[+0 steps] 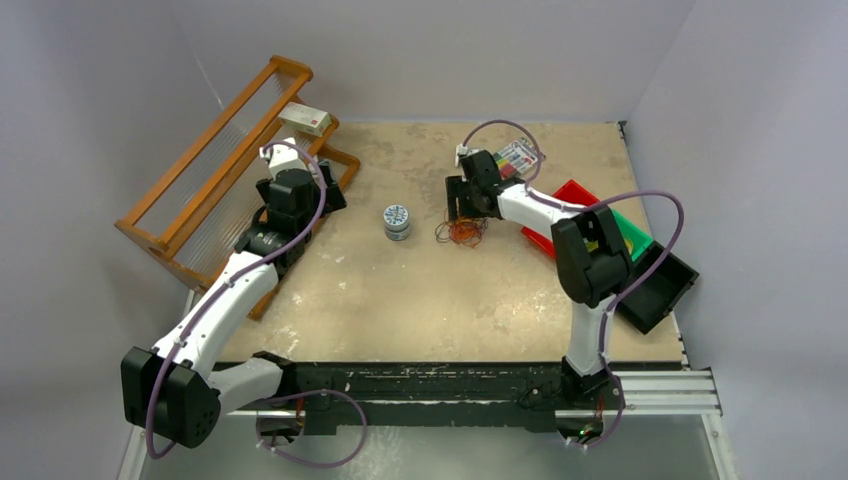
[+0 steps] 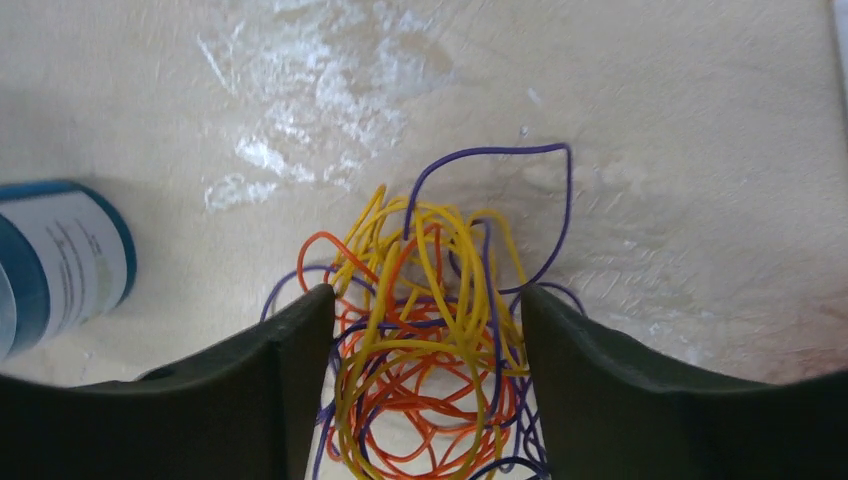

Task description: Untangle the cables

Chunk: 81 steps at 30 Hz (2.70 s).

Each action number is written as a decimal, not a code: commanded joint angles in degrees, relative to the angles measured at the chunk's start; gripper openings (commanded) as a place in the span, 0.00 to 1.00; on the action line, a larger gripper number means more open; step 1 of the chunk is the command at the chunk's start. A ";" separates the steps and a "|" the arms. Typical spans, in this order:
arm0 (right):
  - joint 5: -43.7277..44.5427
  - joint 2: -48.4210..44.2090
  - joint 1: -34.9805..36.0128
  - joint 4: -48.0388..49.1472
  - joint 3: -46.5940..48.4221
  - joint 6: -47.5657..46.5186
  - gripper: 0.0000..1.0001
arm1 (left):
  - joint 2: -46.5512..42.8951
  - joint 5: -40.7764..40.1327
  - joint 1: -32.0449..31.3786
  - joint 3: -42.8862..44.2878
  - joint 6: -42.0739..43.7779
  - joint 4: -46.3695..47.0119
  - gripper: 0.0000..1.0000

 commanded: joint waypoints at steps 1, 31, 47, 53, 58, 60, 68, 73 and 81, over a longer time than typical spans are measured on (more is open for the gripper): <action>-3.34 -4.16 0.94 1.63 -3.37 -1.55 0.62 | -0.07 1.51 -0.11 2.49 0.03 1.10 0.94; -4.08 -26.65 11.83 6.76 -16.99 -2.26 0.83 | 0.42 7.53 -0.13 0.63 -2.20 2.42 0.99; -8.04 -21.26 8.48 6.06 -18.73 11.84 0.62 | 2.80 12.91 -1.54 -2.31 -4.05 5.79 0.95; -7.01 -17.92 8.44 6.70 -17.22 13.90 0.58 | 2.21 12.63 -1.54 -2.28 -3.63 5.41 0.95; -6.34 -17.70 8.41 9.39 -17.97 15.08 0.52 | 1.96 12.33 -1.54 -2.45 -3.45 5.41 0.94; -5.65 -17.87 8.42 10.22 -18.04 15.30 0.51 | 1.95 12.13 -1.55 -2.42 -3.41 5.41 0.94; -5.04 -17.15 8.34 11.31 -17.18 15.18 0.43 | 1.95 11.70 -1.54 -2.26 -3.39 5.67 0.94; -5.12 -16.67 8.31 11.65 -17.43 15.41 0.37 | 1.86 11.15 -1.54 -2.30 -3.29 5.47 0.94; -5.27 -16.46 8.04 12.31 -17.03 14.84 0.11 | 2.22 10.69 -1.54 -1.57 -3.10 5.41 0.94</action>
